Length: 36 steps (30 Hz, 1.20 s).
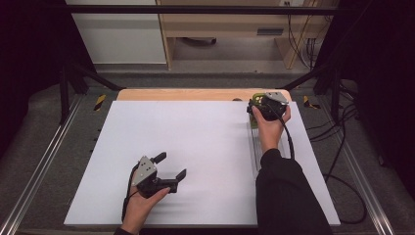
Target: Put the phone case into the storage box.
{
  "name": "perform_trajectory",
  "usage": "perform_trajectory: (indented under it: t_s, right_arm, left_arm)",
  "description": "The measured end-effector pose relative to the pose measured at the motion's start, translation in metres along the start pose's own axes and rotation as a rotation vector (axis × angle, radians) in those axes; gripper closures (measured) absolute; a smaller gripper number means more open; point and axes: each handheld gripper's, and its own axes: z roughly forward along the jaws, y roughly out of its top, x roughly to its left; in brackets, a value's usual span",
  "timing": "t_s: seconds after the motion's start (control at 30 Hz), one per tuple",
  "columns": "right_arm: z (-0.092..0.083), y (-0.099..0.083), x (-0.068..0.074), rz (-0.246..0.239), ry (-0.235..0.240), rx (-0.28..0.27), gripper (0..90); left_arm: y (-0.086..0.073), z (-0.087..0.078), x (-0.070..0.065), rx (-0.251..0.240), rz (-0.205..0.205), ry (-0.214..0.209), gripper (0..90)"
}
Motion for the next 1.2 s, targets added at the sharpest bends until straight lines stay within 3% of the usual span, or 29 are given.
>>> perform_trajectory:
  t_s: [0.53, 1.2]
  right_arm:
    - [0.001, -0.0017, 0.0019, -0.012, -0.018, 0.012, 2.4]
    - [-0.0002, -0.0021, 0.0057, -0.05, -0.024, 0.018, 5.0]
  left_arm:
    - [-0.0001, 0.0003, 0.0, 0.001, 0.001, -0.001, 3.7]
    - [0.0001, 0.0004, -0.0004, 0.002, 0.003, -0.002, 3.7]
